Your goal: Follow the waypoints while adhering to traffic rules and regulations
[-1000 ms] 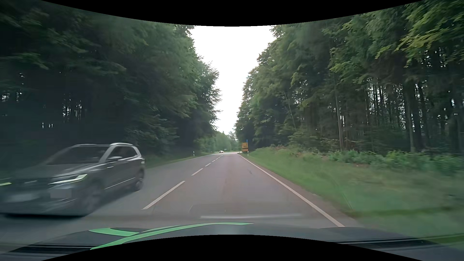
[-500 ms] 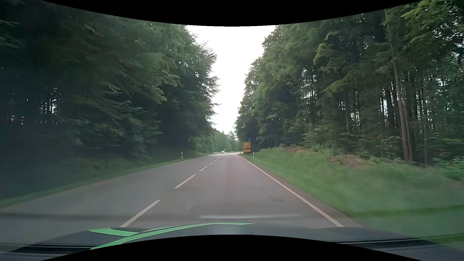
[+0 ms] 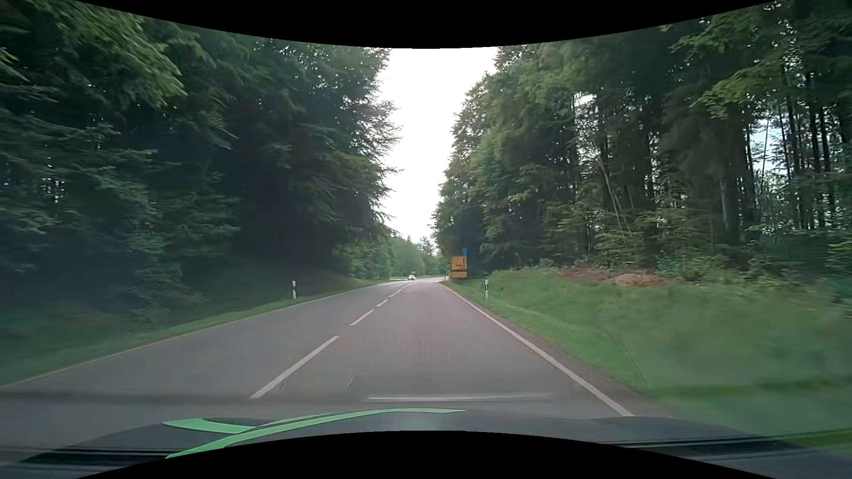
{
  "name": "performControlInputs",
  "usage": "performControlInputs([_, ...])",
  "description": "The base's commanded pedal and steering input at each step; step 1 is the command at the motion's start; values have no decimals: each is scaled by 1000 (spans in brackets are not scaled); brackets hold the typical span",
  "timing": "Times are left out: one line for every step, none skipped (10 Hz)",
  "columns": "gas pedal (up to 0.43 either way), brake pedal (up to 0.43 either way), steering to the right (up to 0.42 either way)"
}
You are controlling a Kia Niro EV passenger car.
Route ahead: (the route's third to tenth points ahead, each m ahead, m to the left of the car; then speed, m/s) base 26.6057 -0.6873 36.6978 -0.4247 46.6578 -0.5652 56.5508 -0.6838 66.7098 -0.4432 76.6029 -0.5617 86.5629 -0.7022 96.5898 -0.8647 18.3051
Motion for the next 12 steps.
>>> performControlInputs([0, 55, -3])
performControlInputs([0, 55, -3])
performControlInputs([0, 55, -3])
performControlInputs([0, 61, -3])
performControlInputs([0, 61, -3])
performControlInputs([0, 61, -3])
performControlInputs([0, 61, -2])
performControlInputs([0, 61, -3])
performControlInputs([0, 67, -2])
performControlInputs([0, 73, -2])
performControlInputs([0, 73, -2])
performControlInputs([0, 85, -2])
